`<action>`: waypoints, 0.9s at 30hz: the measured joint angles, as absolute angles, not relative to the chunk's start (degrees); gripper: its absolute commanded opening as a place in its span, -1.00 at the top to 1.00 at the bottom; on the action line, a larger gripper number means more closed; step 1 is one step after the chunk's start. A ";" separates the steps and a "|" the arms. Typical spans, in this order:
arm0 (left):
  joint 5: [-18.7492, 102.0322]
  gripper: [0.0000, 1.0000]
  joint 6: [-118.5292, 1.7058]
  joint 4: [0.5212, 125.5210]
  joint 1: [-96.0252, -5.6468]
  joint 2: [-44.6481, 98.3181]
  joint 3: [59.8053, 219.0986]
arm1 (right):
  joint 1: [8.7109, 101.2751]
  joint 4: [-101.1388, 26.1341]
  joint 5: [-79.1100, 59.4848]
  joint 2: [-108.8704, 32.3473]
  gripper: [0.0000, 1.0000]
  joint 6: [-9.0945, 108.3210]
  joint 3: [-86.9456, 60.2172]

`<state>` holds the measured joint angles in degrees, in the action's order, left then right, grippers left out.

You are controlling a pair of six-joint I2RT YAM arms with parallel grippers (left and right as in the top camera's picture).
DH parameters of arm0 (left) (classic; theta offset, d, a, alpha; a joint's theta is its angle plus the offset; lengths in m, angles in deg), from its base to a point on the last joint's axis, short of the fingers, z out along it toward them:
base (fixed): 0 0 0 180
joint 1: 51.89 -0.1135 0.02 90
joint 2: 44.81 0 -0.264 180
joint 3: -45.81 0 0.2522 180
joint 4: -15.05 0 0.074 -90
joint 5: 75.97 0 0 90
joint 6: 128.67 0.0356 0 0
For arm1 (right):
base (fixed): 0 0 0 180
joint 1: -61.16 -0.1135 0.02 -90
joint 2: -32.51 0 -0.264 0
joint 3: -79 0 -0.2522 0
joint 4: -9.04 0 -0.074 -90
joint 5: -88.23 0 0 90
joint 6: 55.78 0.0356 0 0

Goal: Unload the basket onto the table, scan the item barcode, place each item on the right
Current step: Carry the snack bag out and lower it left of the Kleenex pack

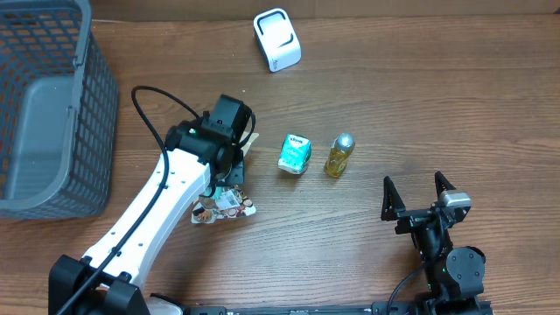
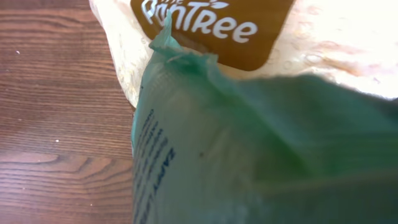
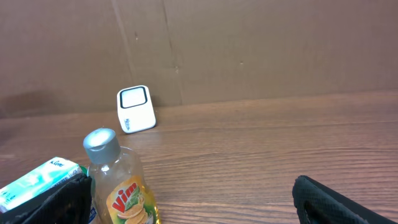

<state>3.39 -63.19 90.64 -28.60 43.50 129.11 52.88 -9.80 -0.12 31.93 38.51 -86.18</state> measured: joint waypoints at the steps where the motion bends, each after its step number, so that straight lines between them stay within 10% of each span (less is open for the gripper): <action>1: 3.22 0.73 -63.21 89.87 -28.60 43.50 128.17 | 52.88 -9.80 -0.12 31.93 -1.00 38.51 -86.18; 27: 2.58 0.71 -63.21 82.33 -28.60 43.50 120.98 | 52.86 -9.80 -0.10 31.93 -1.00 38.47 -86.18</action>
